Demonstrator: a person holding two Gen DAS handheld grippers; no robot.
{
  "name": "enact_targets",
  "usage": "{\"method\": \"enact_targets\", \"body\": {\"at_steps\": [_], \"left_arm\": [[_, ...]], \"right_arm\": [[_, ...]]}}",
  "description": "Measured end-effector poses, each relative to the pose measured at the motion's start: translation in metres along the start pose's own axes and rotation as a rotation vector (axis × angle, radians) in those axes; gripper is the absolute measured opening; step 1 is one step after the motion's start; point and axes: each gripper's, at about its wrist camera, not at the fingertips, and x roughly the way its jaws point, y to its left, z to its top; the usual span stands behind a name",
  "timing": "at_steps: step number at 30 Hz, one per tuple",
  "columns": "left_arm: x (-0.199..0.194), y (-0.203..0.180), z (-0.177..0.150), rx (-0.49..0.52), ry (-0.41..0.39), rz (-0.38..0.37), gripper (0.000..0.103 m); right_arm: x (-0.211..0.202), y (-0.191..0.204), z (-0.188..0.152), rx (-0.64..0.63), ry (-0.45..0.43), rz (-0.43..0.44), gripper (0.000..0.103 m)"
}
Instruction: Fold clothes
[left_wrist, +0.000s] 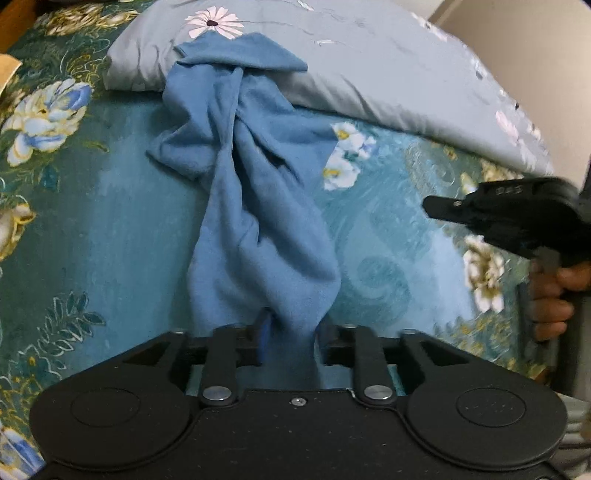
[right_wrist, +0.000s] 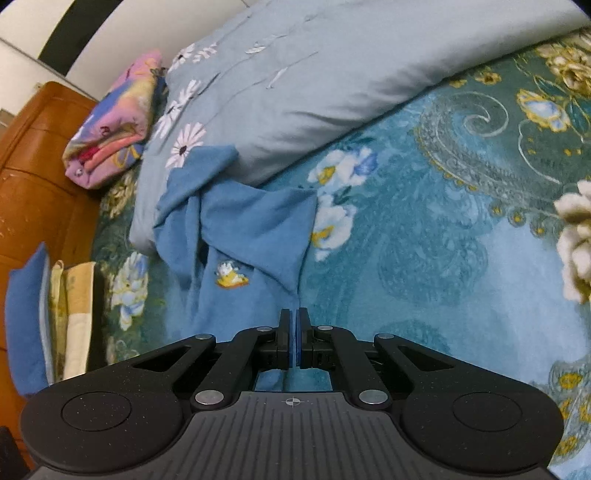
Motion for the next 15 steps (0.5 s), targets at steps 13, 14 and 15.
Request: {"method": "enact_targets", "body": {"at_steps": [13,14,15], "left_arm": [[0.009,0.043,0.079,-0.137,-0.135,0.172,0.051],[0.011,0.045,0.082,-0.159,-0.141,0.178,0.052],[0.013,0.047,0.085,-0.18,-0.147,0.185,0.052]], "right_arm": [[0.114,0.065,0.054,-0.258,0.127,-0.013,0.027],[0.128,0.073,0.056,-0.288,0.138,-0.013,0.027],[0.142,0.082,0.057,-0.321,0.148,-0.014,0.027]]}}
